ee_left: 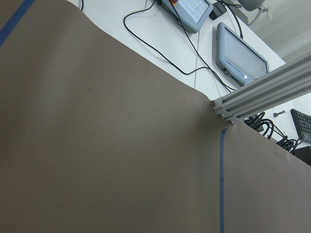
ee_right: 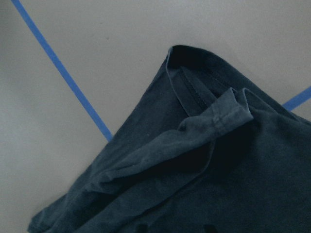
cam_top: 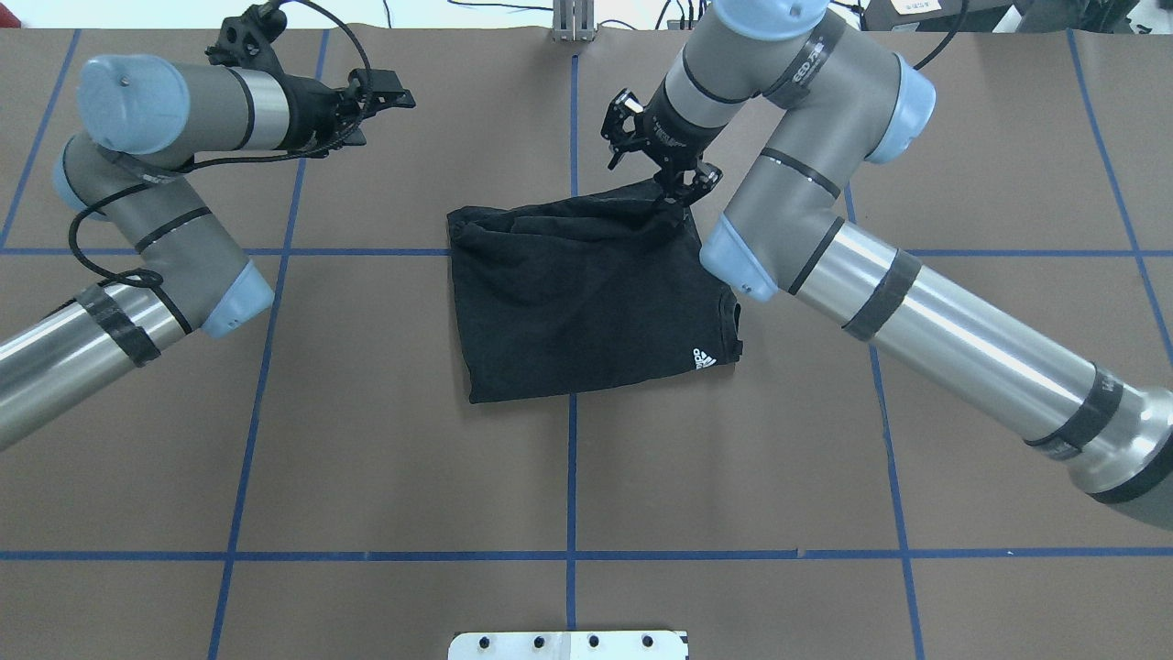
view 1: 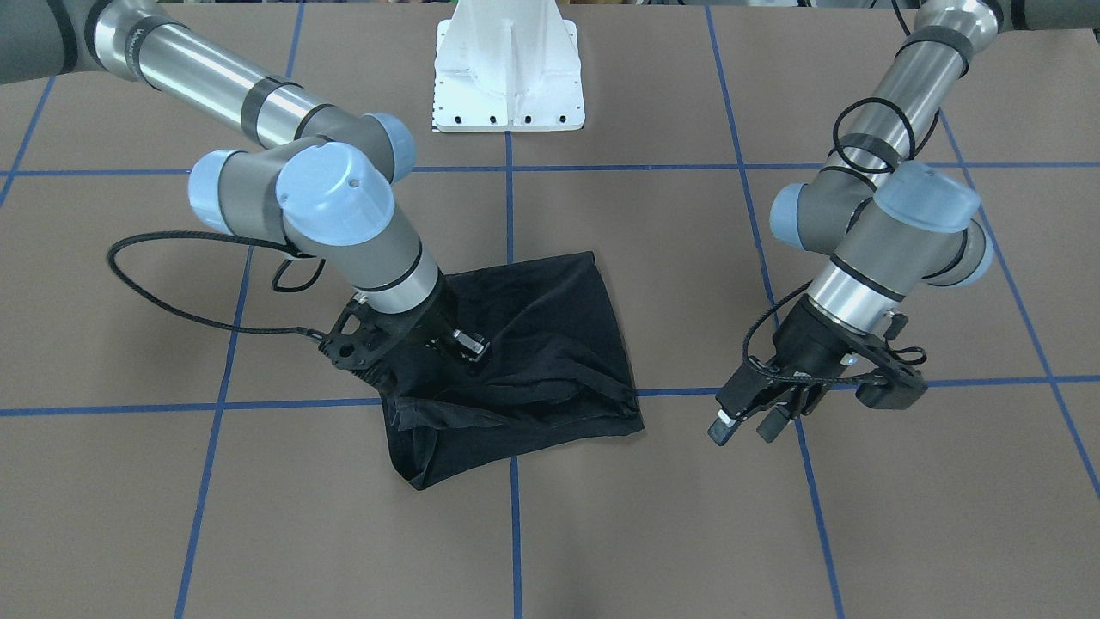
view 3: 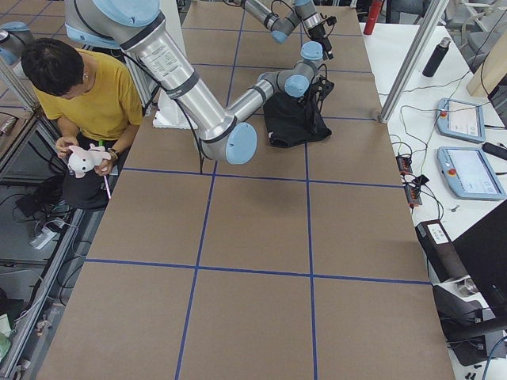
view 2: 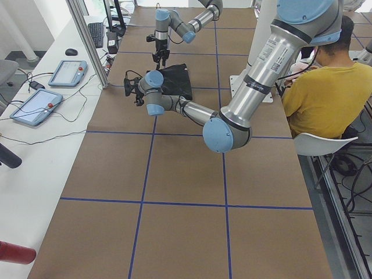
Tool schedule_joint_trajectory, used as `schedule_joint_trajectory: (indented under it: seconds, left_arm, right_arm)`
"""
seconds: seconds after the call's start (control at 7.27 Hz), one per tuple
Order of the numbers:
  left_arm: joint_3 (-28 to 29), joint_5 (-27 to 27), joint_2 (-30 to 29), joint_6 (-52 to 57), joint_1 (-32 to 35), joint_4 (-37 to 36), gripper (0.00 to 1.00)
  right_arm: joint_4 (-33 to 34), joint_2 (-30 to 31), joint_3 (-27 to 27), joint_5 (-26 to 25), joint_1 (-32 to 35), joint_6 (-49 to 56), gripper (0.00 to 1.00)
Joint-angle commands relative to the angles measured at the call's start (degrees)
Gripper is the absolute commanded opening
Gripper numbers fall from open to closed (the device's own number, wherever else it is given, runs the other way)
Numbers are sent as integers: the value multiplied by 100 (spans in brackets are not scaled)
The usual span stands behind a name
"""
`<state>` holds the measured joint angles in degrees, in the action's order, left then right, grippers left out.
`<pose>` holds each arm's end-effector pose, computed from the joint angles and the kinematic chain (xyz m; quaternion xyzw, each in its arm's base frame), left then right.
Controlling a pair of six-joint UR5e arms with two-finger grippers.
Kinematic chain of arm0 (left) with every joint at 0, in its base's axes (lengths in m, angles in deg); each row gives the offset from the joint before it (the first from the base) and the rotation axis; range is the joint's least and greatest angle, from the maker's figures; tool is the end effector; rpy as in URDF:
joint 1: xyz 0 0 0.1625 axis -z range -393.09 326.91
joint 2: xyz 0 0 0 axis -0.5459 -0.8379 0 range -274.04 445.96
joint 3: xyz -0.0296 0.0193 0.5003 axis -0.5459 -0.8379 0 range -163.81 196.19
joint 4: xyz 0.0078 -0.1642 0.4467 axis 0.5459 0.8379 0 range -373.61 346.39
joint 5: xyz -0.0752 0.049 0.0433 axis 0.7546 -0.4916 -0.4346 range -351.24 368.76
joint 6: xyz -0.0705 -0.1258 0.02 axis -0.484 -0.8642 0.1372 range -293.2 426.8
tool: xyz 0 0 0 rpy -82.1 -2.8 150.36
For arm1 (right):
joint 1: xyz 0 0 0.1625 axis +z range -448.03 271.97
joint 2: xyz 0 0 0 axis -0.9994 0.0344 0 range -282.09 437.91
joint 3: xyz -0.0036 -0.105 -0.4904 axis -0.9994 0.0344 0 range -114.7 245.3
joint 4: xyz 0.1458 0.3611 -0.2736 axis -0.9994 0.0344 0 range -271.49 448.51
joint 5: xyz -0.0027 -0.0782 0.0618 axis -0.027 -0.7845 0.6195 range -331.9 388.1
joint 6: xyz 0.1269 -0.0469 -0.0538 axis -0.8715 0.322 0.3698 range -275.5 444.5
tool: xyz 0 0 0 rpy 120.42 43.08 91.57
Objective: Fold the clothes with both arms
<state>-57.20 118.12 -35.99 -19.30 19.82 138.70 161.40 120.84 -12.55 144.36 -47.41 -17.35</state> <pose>0.4518 -0.7385 0.3992 0.1788 0.6059 -0.2226 0.7425 -0.6430 -0.6422 0.2443 -0.0916 -0.4645 0.2976 0.8291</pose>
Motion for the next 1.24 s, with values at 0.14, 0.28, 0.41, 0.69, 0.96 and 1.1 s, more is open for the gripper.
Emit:
schedule_joint_trajectory:
  seconds: [0.14,0.28,0.41,0.69,0.96,1.1]
  left_arm:
    - [-18,147,93,59,88,0,100]
    - [-18,156,93,15,88,0,100]
    - [-18,147,93,-3,80,0,100]
    - [-18,147,93,-3,80,-9,100]
    - [-18,138,93,-3,80,0,100]
    - [-18,138,93,6,88,0,100]
  right_arm:
    - [23,-170,540,-673,-275,383,0]
    - [6,-380,986,-683,-205,437,0]
    - [5,-669,1469,-718,-91,586,0]
    - [-12,-987,2192,-674,225,1042,0]
    - [-832,-1189,3138,-631,446,1334,0]
    - [-908,-1504,3448,-482,621,1317,0]
